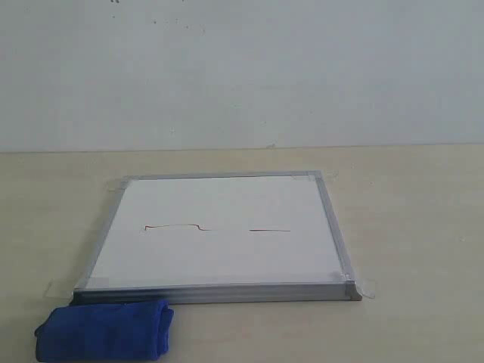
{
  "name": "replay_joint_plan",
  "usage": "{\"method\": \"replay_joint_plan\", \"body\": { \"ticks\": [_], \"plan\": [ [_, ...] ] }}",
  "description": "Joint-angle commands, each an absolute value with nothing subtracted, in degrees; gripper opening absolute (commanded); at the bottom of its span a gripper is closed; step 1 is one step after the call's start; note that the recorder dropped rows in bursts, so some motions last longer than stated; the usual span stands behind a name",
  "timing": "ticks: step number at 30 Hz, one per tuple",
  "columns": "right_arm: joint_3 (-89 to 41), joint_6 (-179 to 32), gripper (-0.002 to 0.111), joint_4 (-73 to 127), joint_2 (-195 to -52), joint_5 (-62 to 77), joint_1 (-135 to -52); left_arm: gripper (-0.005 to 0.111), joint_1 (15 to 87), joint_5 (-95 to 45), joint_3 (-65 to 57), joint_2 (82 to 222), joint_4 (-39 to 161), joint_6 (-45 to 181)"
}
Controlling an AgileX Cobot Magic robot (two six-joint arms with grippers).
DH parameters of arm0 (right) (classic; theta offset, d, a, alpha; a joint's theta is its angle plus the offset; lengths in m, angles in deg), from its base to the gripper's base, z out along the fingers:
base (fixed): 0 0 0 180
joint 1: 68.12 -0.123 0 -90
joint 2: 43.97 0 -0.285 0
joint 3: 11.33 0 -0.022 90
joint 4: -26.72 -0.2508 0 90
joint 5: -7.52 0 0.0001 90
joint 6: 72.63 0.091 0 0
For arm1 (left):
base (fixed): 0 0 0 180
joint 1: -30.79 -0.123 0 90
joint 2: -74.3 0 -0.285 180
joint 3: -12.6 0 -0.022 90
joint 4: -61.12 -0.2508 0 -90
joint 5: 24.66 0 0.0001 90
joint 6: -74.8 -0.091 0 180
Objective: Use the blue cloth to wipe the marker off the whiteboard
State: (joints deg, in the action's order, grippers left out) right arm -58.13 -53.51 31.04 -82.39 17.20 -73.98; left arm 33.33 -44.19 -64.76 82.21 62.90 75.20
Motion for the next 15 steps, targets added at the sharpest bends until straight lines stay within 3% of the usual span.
{"method": "replay_joint_plan", "body": {
  "ticks": [1,4,15],
  "plan": [
    [-53.6,-58.5,0.000,26.7,-94.7,30.3,-74.0,0.004,33.3,-43.9,-64.6,82.1,63.5,75.1],
    [-46.5,-77.9,0.000,10.4,-105.1,44.6,-74.0,0.004,33.3,-43.9,-64.6,82.1,63.5,75.1],
    [-37.1,-125.4,0.000,-34.9,-118.9,61.5,-74.0,0.004,33.3,-43.9,-64.6,82.1,63.5,75.1]
  ]
}}
